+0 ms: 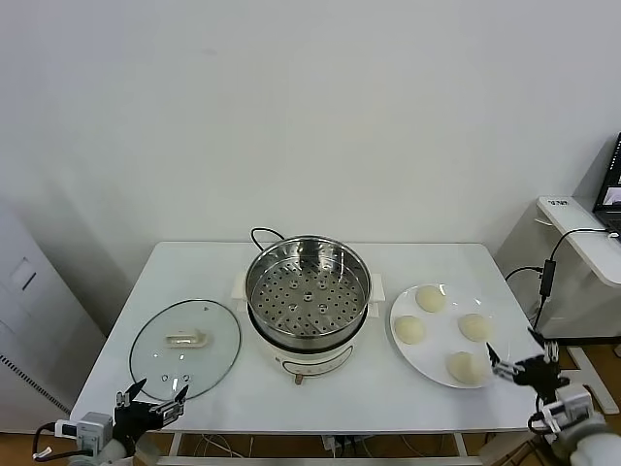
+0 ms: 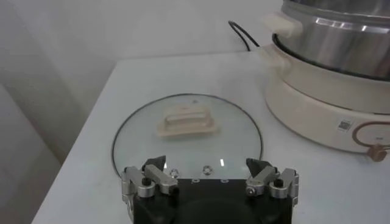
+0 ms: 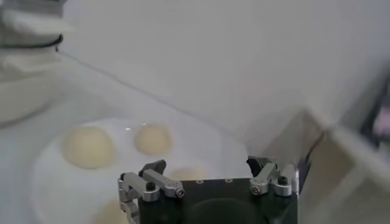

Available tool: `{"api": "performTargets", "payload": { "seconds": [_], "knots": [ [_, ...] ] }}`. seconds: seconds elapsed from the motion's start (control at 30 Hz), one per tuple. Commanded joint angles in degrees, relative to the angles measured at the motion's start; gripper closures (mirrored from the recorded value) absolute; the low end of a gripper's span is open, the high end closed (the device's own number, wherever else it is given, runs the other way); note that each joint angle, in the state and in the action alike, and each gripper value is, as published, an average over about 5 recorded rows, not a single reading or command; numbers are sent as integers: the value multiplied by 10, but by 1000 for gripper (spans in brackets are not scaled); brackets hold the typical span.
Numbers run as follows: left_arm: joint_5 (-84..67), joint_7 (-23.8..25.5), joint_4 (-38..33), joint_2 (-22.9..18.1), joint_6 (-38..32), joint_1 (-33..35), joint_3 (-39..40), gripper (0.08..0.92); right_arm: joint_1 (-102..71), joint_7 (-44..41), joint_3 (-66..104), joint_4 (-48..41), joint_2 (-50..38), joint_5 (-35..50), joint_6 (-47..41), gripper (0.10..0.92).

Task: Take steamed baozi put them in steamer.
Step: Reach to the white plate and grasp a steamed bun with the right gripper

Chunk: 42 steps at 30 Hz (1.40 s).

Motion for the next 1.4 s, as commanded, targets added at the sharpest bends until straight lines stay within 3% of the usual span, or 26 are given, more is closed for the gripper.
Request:
{"api": "performTargets", "payload": {
  "seconds": [0.03, 0.4, 0.7, 1.03, 1.4],
  "knots": [
    [3, 0, 0, -1, 1, 0, 1, 177, 177, -84, -86, -91, -79, -186, 45, 203],
    [7, 0, 0, 0, 2, 0, 3, 177, 447, -296, -340, -236, -172, -171, 61, 203],
    [8, -1, 3, 3, 7, -9, 12, 177, 689, -459, -591, -354, -169, -131, 98, 203],
    [8, -2, 7, 8, 12, -16, 20, 177, 841, -522, -755, -500, -60, -117, 132, 203],
    [8, -5, 10, 6, 18, -22, 27, 177, 839, -510, -767, -579, 37, -170, 151, 203]
  ]
}}
